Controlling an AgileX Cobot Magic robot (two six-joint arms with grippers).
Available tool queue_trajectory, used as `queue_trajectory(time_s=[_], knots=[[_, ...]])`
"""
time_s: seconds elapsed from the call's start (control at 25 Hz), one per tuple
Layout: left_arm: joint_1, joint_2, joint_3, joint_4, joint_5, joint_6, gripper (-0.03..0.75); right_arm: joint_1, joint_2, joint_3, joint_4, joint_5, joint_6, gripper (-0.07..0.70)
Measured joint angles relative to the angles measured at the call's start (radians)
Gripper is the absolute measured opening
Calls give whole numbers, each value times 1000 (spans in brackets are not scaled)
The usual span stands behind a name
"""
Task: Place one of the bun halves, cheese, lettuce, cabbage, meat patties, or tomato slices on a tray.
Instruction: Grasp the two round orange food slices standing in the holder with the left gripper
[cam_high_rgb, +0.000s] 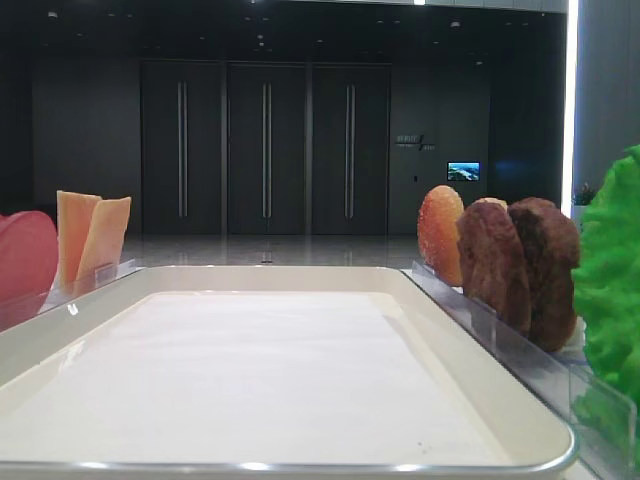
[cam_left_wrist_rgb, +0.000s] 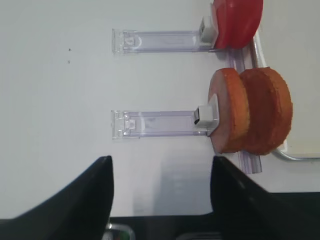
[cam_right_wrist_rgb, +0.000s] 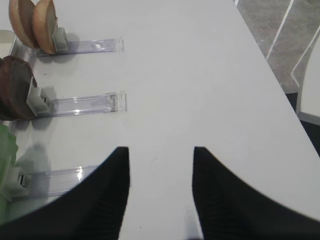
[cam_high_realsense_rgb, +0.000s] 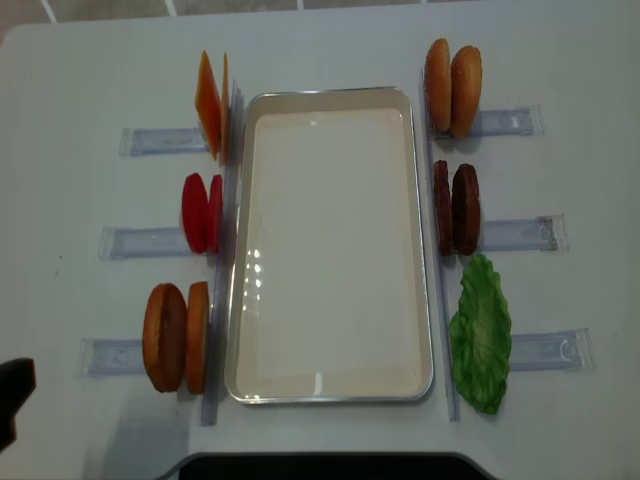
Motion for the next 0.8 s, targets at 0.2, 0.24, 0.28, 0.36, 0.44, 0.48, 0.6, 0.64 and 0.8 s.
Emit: queue_trajectory(time_s=[0.2,0.24,0.28,0.36,0.44,0.48,0.6,0.64,0.8], knots=[[0,313,-116,15,17,-20,454,0,0,0,0,0,0,290],[0,374,-136,15,17,-21,445,0,0,0,0,0,0,290],[0,422,-151,15,15,-21,435,0,0,0,0,0,0,290],[0,526,-180,15,-4,-19,428,0,0,0,0,0,0,290],[0,608,-198,16,-33,-12,424,0,0,0,0,0,0,290],[0,644,-205,16,-43,-10,424,0,0,0,0,0,0,290],[0,719,-214,16,-67,-9,423,0,0,0,0,0,0,290],[0,735,-216,16,-73,-9,423,0,0,0,0,0,0,290],[0,751,-216,9,-90,-9,423,0,0,0,0,0,0,290]])
